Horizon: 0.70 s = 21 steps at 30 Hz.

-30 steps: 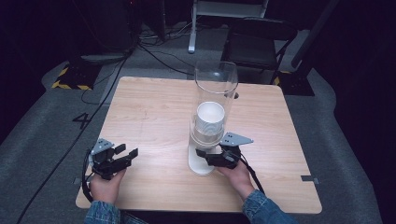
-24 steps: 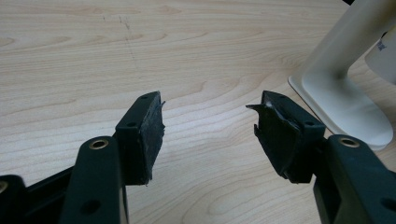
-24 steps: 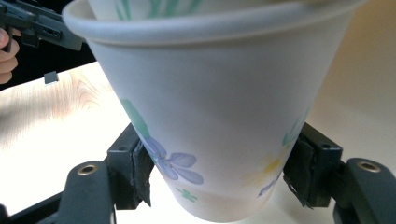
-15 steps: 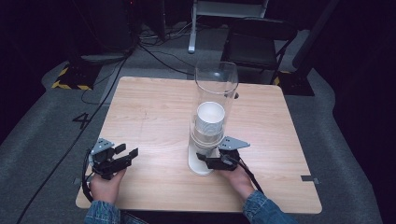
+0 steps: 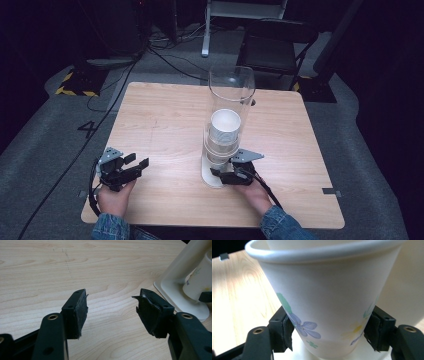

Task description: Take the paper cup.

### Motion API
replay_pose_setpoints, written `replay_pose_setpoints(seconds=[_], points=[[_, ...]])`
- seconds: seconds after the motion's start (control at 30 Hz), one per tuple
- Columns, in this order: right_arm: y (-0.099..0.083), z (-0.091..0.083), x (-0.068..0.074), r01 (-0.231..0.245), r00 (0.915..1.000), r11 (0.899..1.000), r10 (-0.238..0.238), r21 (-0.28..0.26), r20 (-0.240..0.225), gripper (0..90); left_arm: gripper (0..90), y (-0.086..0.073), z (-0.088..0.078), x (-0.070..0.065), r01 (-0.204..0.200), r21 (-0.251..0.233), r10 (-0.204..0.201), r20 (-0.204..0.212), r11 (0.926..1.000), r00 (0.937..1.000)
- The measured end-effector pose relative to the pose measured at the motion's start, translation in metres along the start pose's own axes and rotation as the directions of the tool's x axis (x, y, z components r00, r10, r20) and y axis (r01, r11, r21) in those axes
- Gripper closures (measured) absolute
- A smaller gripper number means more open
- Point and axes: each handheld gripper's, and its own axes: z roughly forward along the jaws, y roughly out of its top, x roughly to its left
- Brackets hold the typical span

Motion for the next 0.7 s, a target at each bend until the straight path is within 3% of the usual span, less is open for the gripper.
replay_pose_setpoints(seconds=[0.43, 0.7], points=[[-0.0040, 0.0006, 0.0012, -0.007, 1.0000, 0.999, 0.007, 0.045, 0.002, 33.0, 41.0, 0.0015, 0.0020, 0.0004, 0.009, -0.003, -0.009, 0.012, 1.0000, 0.9999], [-0.0065, -0.0065, -0.0035, -0.005, 0.9996, 0.997, 0.003, 0.080, 0.028, 32.9, 41.0, 0.0051, 0.0095, 0.0025, 0.026, -0.006, -0.026, 0.024, 0.9996, 0.9994]])
